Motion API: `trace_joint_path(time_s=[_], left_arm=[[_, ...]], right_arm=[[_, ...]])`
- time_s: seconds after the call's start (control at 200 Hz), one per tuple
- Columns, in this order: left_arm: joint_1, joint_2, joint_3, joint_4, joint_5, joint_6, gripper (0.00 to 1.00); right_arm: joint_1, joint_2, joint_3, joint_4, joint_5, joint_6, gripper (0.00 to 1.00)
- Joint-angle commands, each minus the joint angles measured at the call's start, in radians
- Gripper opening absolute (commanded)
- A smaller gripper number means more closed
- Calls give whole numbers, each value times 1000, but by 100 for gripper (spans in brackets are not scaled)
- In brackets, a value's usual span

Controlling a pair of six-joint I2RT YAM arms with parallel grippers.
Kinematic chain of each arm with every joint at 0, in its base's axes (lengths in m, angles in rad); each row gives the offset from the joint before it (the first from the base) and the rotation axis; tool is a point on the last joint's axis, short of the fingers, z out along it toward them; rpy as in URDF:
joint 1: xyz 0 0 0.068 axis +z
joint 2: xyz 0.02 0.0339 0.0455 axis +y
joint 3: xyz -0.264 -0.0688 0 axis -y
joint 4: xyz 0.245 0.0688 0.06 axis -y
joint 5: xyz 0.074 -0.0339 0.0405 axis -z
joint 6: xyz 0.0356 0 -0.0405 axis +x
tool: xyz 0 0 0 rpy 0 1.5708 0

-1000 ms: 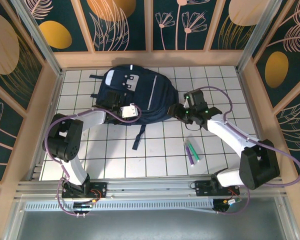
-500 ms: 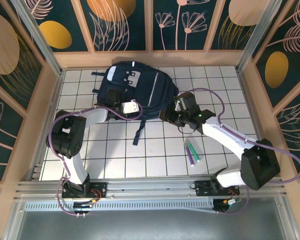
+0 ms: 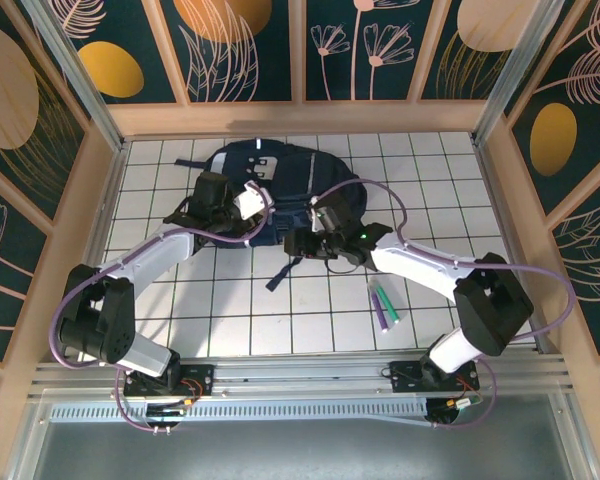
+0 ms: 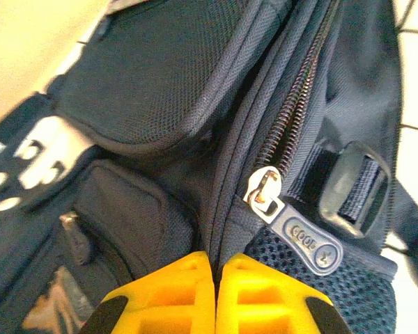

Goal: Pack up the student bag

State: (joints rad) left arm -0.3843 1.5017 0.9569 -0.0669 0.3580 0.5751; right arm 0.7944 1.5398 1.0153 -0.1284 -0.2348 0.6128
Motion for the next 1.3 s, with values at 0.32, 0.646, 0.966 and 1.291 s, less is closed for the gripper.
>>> trace_joint_path(time_s=[0.32,0.646,0.966,1.291], left_arm=[[-8,-8,67,-6,447,-282,0],[-8,-36,-3,45,474,-295,0],[-8,-55,-30,48,342,-232,0],[-9,-49,-54,6,96,-32,0]], right_arm=[[158,37,130,-82,552,-85,47],[158,108,208,-130,574,8,35],[162,92,273,-328,645,157,0],[-14,-55,171,-356,272,75,0]])
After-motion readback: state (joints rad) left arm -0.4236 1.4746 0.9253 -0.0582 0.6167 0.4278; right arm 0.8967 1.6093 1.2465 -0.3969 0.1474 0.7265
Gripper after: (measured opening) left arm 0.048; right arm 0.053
